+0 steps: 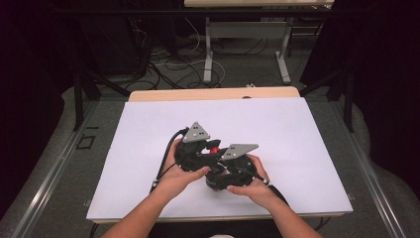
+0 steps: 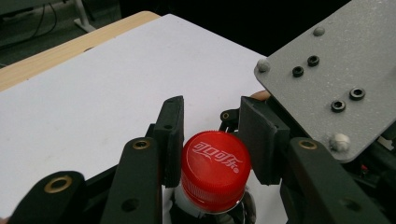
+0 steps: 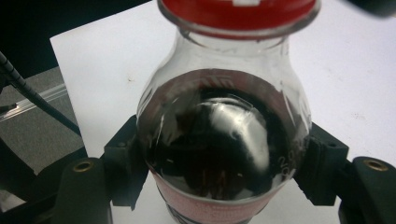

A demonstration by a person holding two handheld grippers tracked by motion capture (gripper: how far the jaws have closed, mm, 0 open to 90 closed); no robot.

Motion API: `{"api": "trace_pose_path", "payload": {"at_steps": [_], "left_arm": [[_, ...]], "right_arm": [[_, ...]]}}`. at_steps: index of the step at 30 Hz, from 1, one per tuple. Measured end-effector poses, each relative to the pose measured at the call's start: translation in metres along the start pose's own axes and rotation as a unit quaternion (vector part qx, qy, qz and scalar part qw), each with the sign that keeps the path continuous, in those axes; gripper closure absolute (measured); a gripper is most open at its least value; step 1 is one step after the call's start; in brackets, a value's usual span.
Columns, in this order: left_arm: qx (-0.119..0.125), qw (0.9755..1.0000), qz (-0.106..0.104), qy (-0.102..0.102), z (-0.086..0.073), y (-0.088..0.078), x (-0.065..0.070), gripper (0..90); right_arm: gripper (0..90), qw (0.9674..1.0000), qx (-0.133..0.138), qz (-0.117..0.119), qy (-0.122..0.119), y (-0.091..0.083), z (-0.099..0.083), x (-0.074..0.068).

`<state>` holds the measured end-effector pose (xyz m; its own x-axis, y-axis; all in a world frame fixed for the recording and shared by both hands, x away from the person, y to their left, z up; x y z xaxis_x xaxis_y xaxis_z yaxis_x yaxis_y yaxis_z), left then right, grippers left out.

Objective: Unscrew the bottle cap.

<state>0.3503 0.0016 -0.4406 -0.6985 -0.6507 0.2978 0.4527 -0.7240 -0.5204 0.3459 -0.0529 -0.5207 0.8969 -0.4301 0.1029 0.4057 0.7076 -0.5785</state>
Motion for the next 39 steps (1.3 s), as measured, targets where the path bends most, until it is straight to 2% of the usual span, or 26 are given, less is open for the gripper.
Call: {"api": "trace_pose_path", "payload": {"at_steps": [2, 4, 5, 9, 11, 12, 14, 17, 19, 20, 22, 24, 26, 28, 30, 32, 34, 36, 39], "left_arm": [[-0.004, 1.0000, -0.004, -0.008, 0.000, -0.001, 0.000, 60.6], [-0.007, 0.9999, -0.012, -0.003, 0.001, -0.005, 0.000, 51.4], [-0.002, 0.9999, -0.013, -0.002, 0.001, -0.008, 0.000, 49.3], [-0.002, 0.9997, -0.025, 0.003, 0.003, -0.020, -0.004, 45.6], [-0.005, 0.9992, -0.039, 0.005, 0.003, -0.025, -0.006, 45.8], [-0.012, 0.9986, -0.052, 0.002, 0.002, -0.027, -0.005, 46.5], [-0.016, 0.9972, -0.072, 0.009, 0.002, -0.029, -0.006, 48.2], [-0.033, 0.9944, -0.098, 0.023, -0.001, -0.026, -0.004, 50.6], [-0.043, 0.9933, -0.103, 0.032, -0.003, -0.024, -0.006, 53.4], [-0.043, 0.9932, -0.106, 0.023, -0.003, -0.022, -0.006, 55.5], [-0.043, 0.9918, -0.119, 0.019, -0.002, -0.021, -0.008, 55.8], [-0.046, 0.9909, -0.125, 0.020, -0.002, -0.019, -0.008, 55.4], [-0.049, 0.9901, -0.130, 0.019, -0.002, -0.017, -0.008, 55.7], [-0.046, 0.9904, -0.130, 0.014, -0.003, -0.015, -0.006, 58.4], [-0.045, 0.9916, -0.120, 0.022, -0.003, -0.013, -0.004, 61.9], [-0.037, 0.9943, -0.098, 0.022, -0.003, -0.012, -0.003, 62.4], [-0.028, 0.9966, -0.076, 0.014, -0.002, -0.011, -0.001, 62.6], [-0.022, 0.9984, -0.053, 0.006, 0.000, -0.011, 0.000, 62.8], [-0.009, 0.9996, -0.025, -0.002, 0.002, -0.011, 0.002, 62.9]], "right_arm": [[30.0, 1.0000, -0.003, 0.003, -0.002, -0.001, 0.000, -0.001], [30.0, 1.0000, 0.000, 0.003, 0.000, -0.001, 0.000, 0.001], [30.1, 1.0000, 0.005, 0.003, 0.006, -0.001, 0.001, 0.001], [30.0, 1.0000, 0.005, 0.002, 0.003, -0.003, 0.000, 0.003], [30.0, 1.0000, -0.002, 0.009, 0.000, -0.005, -0.001, 0.002], [30.0, 1.0000, 0.004, 0.008, -0.001, -0.004, 0.000, 0.002], [30.0, 0.9997, 0.003, 0.022, -0.005, -0.004, 0.001, -0.001], [30.0, 0.9996, 0.004, 0.025, -0.013, -0.003, 0.002, -0.004], [30.0, 0.9993, 0.000, 0.031, -0.019, -0.003, 0.002, -0.006], [30.0, 0.9992, 0.006, 0.030, -0.026, -0.003, 0.003, -0.007], [30.0, 0.9990, 0.008, 0.037, -0.022, -0.003, 0.004, -0.009], [30.0, 0.9988, 0.005, 0.042, -0.027, -0.003, 0.004, -0.011], [30.0, 0.9989, 0.006, 0.037, -0.026, -0.003, 0.004, -0.011], [30.1, 0.9988, 0.000, 0.040, -0.027, -0.002, 0.003, -0.012], [30.0, 0.9990, 0.001, 0.035, -0.028, -0.001, 0.003, -0.012], [30.0, 0.9990, -0.005, 0.038, -0.024, -0.001, 0.002, -0.012], [30.0, 0.9993, -0.003, 0.029, -0.022, 0.000, 0.002, -0.011], [30.1, 0.9995, 0.000, 0.023, -0.020, 0.000, 0.002, -0.009], [30.1, 0.9997, 0.003, 0.011, -0.023, -0.001, 0.004, -0.007]]}}
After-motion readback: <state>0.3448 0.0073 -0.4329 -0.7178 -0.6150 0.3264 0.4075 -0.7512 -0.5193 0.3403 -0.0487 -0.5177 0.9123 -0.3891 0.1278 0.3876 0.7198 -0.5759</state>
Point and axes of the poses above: each handheld gripper's, and its own axes: y roughly forward along the jaws, z roughly out of its top, x roughly to its right, the point moved 8 cm from there along y, roughly forward along the jaws, and after that the axes turned 13 degrees about -y, right-handed, at the moved point
